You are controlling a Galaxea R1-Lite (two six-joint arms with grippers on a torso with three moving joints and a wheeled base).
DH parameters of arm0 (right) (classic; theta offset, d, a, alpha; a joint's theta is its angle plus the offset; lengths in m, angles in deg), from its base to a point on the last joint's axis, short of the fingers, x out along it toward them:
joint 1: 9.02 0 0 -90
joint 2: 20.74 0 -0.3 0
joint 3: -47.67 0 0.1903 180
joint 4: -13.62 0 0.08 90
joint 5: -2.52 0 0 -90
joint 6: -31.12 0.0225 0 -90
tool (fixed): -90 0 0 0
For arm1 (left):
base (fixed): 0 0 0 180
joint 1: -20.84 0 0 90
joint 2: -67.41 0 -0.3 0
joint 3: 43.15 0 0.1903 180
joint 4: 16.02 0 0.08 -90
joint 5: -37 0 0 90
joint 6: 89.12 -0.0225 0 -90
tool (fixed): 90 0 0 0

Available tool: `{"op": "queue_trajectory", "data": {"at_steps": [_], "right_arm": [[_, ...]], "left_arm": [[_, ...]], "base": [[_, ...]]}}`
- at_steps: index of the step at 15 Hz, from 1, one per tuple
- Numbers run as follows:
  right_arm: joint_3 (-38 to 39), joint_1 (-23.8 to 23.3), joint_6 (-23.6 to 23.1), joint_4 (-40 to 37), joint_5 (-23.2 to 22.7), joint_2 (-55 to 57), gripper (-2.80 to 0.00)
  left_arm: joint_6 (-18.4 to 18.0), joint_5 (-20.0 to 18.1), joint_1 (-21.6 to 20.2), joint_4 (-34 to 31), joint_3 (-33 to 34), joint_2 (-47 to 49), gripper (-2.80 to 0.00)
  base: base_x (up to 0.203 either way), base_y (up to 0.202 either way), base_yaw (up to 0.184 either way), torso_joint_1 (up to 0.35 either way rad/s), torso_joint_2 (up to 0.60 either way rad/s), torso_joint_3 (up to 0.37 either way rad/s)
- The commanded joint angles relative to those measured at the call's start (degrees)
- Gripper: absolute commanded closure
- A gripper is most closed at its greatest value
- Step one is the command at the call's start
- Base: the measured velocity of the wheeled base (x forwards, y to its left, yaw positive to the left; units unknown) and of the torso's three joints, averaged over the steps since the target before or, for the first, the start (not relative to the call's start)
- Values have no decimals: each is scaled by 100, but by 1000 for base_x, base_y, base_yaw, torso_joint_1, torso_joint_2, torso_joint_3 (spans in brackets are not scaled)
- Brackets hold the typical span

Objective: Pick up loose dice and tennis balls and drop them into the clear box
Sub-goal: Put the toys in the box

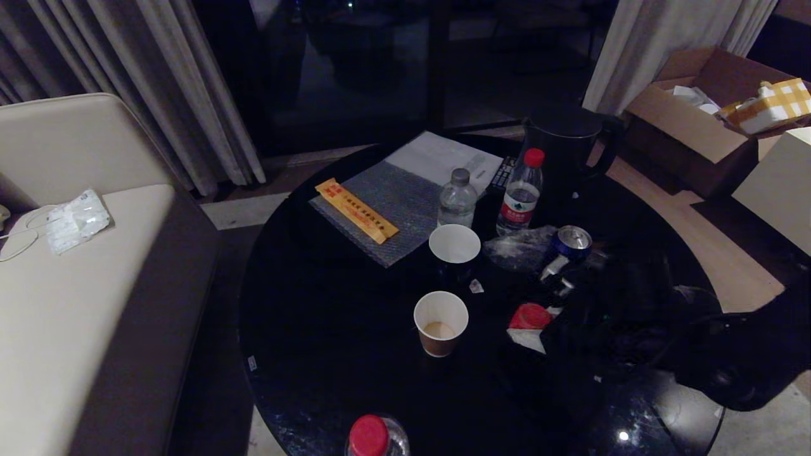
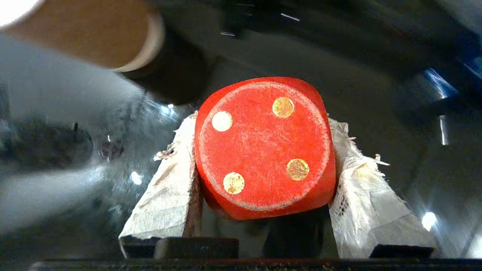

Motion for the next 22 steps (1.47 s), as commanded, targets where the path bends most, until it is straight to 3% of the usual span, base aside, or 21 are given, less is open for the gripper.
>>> {"op": "queue_trajectory", "data": {"at_steps": [1, 6, 11, 13, 18, 22], "right_arm": [[623, -139, 627, -246, 395, -1463, 0], [2166, -840, 1039, -1404, 912, -4547, 0], [2572, -1757, 1130, -4317, 1027, -7953, 0], [2648, -1984, 1152, -5126, 1056, -8931, 0], [2726, -1971, 1160, -5847, 1194, -10735, 0], [2919, -1968, 1159, -5745, 1416, -10906, 0]], "left_arm": [[3, 4, 0, 4, 9, 5, 0], [9, 4, 0, 4, 9, 6, 0], [3, 4, 0, 4, 9, 9, 0], [11, 4, 0, 4, 9, 0, 0], [8, 4, 0, 4, 9, 6, 0], [4, 4, 0, 4, 9, 2, 0]], "base": [[0, 0, 0, 0, 0, 0], [0, 0, 0, 0, 0, 0], [0, 0, 0, 0, 0, 0], [0, 0, 0, 0, 0, 0], [0, 0, 0, 0, 0, 0], [0, 0, 0, 0, 0, 0]]}}
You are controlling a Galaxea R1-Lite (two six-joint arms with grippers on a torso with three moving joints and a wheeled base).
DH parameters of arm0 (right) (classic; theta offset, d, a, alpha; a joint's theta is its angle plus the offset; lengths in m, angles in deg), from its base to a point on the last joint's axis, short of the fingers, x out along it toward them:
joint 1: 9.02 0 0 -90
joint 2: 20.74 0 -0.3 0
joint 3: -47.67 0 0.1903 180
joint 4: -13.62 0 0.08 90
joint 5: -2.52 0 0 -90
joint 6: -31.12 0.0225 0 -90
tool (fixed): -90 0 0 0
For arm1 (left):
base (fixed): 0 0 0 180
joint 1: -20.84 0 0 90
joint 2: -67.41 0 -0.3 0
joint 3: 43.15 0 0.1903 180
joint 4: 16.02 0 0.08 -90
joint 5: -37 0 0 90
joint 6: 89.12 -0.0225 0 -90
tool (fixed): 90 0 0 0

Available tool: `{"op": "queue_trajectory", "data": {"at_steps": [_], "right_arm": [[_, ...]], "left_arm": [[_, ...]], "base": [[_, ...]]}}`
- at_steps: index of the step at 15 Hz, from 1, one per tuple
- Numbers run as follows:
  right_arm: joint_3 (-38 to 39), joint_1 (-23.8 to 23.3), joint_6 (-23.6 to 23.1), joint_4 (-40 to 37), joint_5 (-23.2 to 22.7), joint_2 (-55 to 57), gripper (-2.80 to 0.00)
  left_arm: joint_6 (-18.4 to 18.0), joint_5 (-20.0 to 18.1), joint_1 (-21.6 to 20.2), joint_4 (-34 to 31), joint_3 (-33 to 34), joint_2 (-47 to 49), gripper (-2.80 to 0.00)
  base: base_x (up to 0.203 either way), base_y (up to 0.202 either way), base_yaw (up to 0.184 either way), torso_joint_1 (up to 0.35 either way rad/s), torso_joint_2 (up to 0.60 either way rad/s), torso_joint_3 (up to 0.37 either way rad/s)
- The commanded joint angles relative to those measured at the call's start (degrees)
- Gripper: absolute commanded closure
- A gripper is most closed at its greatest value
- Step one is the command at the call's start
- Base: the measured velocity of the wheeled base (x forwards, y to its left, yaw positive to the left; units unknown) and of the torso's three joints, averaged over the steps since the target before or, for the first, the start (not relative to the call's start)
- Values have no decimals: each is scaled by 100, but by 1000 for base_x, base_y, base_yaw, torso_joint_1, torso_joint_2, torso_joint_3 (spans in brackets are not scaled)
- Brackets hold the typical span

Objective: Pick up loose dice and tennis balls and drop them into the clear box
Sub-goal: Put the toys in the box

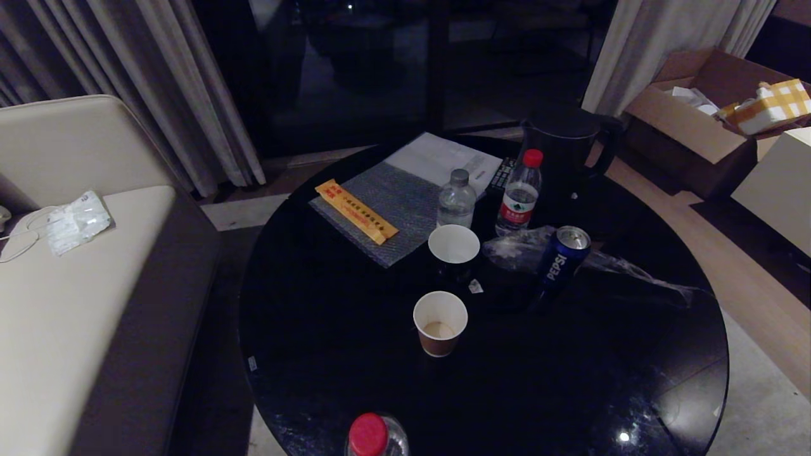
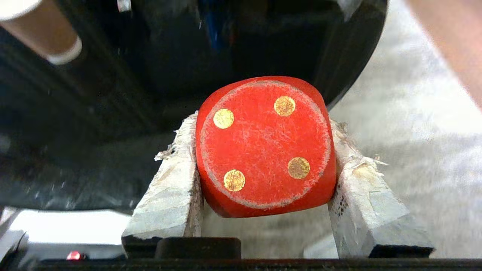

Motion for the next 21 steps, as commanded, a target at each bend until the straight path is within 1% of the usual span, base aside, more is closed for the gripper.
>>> {"op": "queue_trajectory", "data": {"at_steps": [1, 21], "right_arm": [[81, 4, 13, -19, 16, -191, 0], [90, 4, 13, -6, 7, -191, 0]], "left_arm": [[2, 2, 0, 2, 9, 5, 0], [37, -6, 0, -7, 9, 9, 0]], "base": [[0, 0, 0, 0, 0, 0], [0, 0, 0, 0, 0, 0]]}}
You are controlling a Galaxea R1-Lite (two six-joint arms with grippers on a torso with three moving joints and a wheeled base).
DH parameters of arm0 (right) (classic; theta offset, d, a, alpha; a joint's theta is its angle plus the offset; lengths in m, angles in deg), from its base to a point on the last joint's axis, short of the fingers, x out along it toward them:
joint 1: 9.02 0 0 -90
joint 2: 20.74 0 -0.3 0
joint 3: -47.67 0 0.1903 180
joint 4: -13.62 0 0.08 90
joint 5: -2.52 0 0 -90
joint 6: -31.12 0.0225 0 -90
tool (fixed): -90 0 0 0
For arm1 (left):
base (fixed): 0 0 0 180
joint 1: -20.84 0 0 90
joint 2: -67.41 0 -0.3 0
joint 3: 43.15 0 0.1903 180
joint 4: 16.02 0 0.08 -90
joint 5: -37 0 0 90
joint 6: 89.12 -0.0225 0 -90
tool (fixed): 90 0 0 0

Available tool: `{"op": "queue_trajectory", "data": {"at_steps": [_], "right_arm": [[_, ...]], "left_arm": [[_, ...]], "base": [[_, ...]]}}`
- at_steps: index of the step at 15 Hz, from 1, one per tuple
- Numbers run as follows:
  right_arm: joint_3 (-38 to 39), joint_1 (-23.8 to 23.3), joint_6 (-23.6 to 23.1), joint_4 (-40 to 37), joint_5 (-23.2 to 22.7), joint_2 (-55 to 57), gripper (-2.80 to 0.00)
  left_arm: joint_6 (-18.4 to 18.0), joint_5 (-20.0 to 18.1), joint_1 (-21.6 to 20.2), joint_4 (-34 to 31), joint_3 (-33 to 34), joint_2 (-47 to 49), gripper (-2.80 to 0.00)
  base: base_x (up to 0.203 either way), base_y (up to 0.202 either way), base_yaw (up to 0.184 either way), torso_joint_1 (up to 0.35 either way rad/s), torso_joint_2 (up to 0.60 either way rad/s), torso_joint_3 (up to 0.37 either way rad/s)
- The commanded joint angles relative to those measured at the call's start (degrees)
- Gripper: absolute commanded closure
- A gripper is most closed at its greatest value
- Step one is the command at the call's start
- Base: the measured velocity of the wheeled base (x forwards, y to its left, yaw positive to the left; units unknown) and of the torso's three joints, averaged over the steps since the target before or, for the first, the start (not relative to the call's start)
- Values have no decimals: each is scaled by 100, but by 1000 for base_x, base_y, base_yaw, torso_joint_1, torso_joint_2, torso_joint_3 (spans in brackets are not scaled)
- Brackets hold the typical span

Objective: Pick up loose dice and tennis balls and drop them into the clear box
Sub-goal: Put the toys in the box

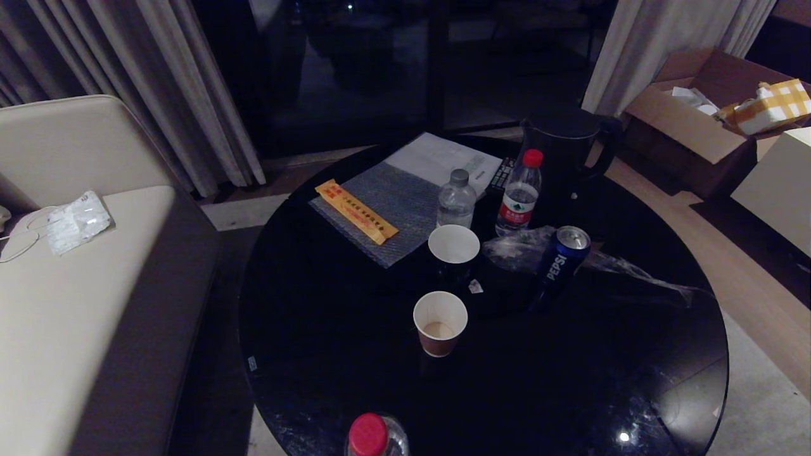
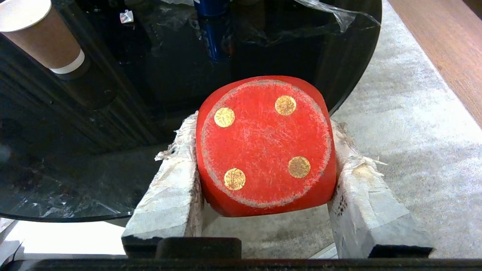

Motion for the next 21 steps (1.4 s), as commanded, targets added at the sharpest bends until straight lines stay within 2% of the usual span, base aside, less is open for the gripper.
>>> {"op": "queue_trajectory", "data": {"at_steps": [1, 21], "right_arm": [[-1, 2, 1, -9, -5, 16, 0], [-1, 2, 1, -9, -5, 16, 0]], "left_arm": [[19, 4, 0, 1, 9, 9, 0], [19, 4, 0, 10, 9, 9, 0]], "base": [[0, 0, 0, 0, 0, 0], [0, 0, 0, 2, 2, 184]]}}
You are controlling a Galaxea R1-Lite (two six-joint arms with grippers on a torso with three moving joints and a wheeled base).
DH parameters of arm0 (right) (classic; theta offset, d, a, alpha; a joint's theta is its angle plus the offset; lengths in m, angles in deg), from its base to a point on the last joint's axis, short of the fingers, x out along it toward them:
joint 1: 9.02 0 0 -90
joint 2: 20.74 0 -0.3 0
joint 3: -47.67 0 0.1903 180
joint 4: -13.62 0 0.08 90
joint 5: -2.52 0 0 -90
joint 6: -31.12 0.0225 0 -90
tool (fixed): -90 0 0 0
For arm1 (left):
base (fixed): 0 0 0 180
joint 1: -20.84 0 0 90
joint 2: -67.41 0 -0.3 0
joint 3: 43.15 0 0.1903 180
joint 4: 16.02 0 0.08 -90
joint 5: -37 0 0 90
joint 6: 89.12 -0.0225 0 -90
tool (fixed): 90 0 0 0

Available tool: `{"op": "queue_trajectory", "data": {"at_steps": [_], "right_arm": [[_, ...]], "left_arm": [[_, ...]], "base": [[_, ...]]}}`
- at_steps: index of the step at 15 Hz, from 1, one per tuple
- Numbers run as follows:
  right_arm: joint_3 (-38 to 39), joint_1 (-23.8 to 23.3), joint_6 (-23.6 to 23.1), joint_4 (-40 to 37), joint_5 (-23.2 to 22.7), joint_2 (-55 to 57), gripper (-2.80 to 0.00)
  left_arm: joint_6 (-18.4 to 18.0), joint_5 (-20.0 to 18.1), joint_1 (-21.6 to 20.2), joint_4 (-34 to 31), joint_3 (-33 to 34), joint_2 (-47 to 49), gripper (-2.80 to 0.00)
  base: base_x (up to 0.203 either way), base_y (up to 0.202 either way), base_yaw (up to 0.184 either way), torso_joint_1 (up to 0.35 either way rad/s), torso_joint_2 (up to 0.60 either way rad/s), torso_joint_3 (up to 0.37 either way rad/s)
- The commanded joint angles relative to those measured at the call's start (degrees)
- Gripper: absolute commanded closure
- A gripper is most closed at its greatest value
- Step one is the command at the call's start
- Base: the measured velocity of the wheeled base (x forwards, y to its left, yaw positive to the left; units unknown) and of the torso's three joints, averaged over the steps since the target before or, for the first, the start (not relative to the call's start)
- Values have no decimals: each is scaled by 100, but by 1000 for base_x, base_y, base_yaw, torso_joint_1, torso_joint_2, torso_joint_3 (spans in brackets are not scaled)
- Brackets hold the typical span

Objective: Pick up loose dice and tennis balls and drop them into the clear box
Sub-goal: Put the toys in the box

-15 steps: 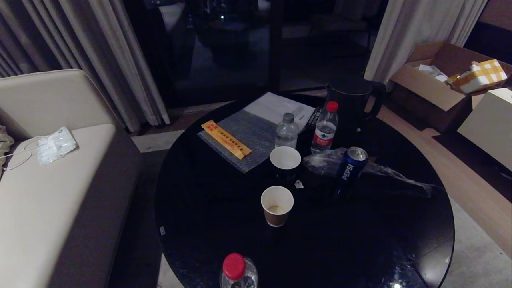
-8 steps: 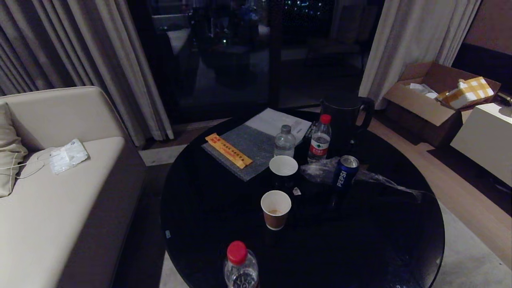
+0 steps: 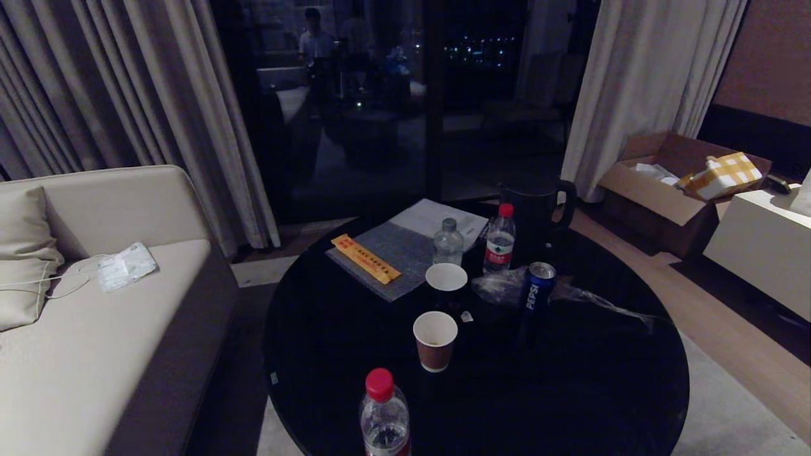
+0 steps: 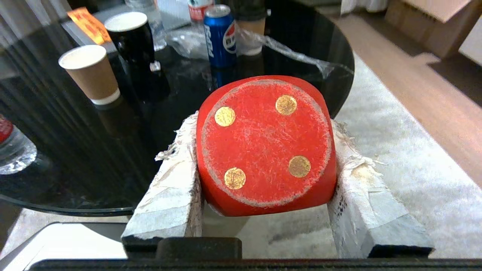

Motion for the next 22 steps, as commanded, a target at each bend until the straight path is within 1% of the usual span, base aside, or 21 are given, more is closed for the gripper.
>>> {"op": "queue_trajectory", "data": {"at_steps": [1, 5, 11, 22], "right_arm": [[-1, 2, 0, -6, -2, 10, 0], [-1, 2, 0, -6, -2, 10, 0], [-1, 2, 0, -6, -2, 10, 0], [-1, 2, 0, -6, -2, 10, 0]], "left_arm": [[6, 4, 0, 2, 9, 9, 0], [-47, 4, 0, 2, 9, 9, 0], [-38, 4, 0, -7, 9, 9, 0], [-11, 4, 0, -7, 9, 9, 0]], "base": [[0, 0, 0, 2, 2, 203], [0, 0, 0, 3, 2, 145], [-14, 0, 1, 0, -1, 7], [-182, 0, -1, 1, 3, 3]]}}
